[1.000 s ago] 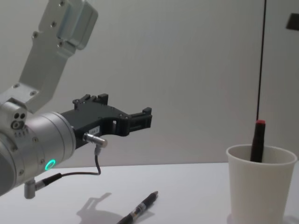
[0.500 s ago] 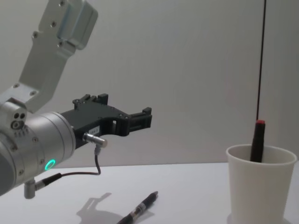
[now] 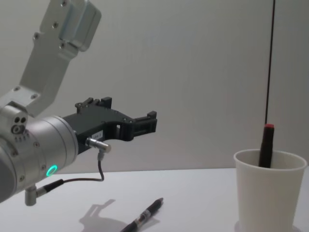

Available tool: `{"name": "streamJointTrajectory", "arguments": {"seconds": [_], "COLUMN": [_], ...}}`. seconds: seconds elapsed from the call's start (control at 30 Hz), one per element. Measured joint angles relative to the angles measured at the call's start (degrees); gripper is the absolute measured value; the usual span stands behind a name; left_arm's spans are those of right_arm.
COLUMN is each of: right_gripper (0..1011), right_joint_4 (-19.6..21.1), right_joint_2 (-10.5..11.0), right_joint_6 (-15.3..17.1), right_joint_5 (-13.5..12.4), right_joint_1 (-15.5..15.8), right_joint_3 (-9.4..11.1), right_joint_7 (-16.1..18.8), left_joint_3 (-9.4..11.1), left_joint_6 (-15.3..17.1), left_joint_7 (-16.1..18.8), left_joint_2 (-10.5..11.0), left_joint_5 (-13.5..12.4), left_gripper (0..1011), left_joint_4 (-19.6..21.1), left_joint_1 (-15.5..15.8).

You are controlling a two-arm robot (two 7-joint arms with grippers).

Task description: Place the pen into the pen holder.

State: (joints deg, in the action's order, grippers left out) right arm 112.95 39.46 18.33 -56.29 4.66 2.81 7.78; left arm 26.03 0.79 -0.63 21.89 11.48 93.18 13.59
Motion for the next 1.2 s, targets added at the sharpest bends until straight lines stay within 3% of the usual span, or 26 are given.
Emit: {"name": "streamJointTrajectory", "arguments": {"seconds": [1.2], "right_gripper": [1001], "right_joint_4": [0.11], "right_joint_2": [1.26], "right_joint_6": [1.12], "right_joint_5": [-1.23], "right_joint_1": [0.8], "right_joint_3": [0.95], "right_joint_7": [-0.18], "left_joint_3": [0.0], "left_joint_6": [0.0], "left_joint_7": [0.0], "left_joint_2": [0.0], "left_joint_5": [0.0], "left_gripper": [1001], "left_joint_4": [0.0], "left_joint_1": [0.0]}}
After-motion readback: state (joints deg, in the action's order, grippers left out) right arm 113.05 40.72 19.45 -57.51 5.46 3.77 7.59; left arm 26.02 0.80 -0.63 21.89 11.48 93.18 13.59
